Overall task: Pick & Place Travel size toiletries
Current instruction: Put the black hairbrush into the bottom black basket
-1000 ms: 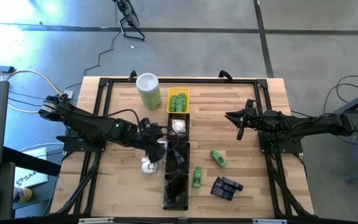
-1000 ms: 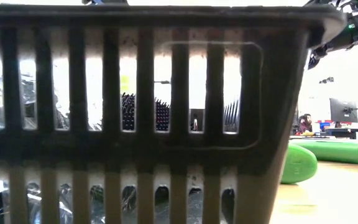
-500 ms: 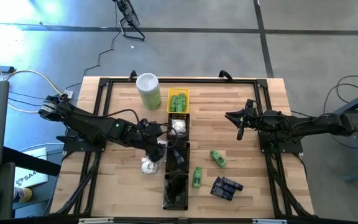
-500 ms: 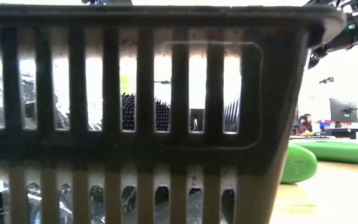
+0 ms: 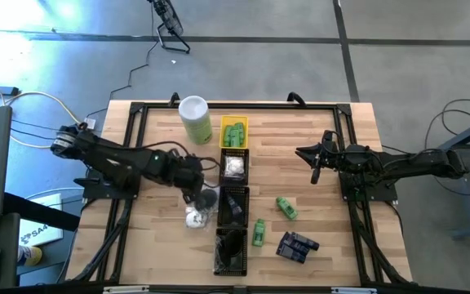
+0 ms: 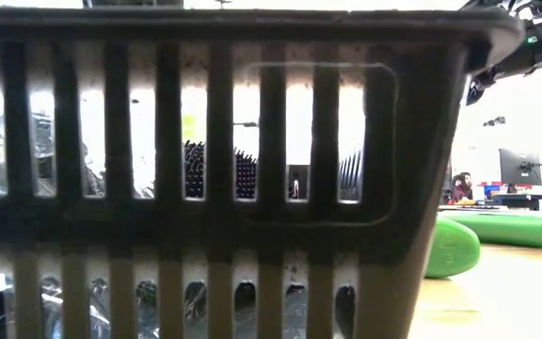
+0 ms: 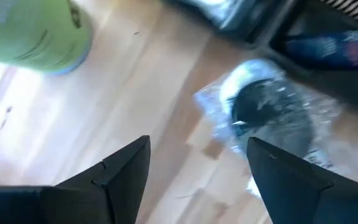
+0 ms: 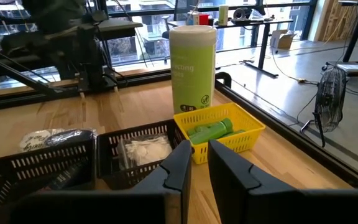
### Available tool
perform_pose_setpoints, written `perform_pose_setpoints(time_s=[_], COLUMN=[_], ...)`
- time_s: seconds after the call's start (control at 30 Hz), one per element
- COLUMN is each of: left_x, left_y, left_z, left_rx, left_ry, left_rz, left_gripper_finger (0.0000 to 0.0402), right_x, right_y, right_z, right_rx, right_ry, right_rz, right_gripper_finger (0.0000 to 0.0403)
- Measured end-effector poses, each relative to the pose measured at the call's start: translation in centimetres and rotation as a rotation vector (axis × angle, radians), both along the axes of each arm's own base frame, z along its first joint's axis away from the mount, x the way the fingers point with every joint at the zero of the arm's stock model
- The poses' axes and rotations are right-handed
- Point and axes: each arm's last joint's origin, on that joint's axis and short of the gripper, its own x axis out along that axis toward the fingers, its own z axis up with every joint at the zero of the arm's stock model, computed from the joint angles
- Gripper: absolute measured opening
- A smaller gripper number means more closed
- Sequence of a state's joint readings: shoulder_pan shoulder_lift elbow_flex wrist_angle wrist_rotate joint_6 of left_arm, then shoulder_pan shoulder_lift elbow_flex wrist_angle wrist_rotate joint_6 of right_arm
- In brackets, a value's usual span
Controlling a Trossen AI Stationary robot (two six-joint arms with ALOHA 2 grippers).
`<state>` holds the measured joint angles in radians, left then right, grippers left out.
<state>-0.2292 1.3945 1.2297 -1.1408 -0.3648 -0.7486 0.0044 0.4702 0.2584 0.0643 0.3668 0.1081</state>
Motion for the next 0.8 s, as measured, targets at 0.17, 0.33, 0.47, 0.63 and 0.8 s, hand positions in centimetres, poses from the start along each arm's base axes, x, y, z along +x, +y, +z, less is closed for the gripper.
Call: perform_pose_setpoints(time_s=[0.17, 0.33, 0.47, 0.63, 0.8], left_x=[-0.2, -2.0, -4.1, -7.0, -9.6], left_y=[2.0, 3.5, 4.0, 4.1, 4.2], left_z=[-1.2, -3.2, -3.9, -3.7, -3.2], left_rx=[-0.051, -0.111, -0.143, -0.168, -0.201], left_ry=[0.077, 0.16, 0.17, 0.1, -0.083], left_rz=[0.006, 0.07, 0.129, 0.179, 0.18], left_gripper_finger=[0.0236, 0.0212, 0.0187, 0.0149, 0.012], right_x=[0.0, 0.0, 0.0, 0.0, 0.0], right_y=[0.0, 0.0, 0.0, 0.0, 0.0], right_z=[0.0, 0.0, -0.1, -0.1, -0.1], right_rx=[0.0, -0.002, -0.005, -0.007, -0.006], right_ry=[0.0, 0.002, 0.008, 0.009, 0.008], right_rz=[0.0, 0.0, 0.0, 0.0, 0.0], right_gripper_finger=[0.0046, 0.0046, 0.0046, 0.0046, 0.0046])
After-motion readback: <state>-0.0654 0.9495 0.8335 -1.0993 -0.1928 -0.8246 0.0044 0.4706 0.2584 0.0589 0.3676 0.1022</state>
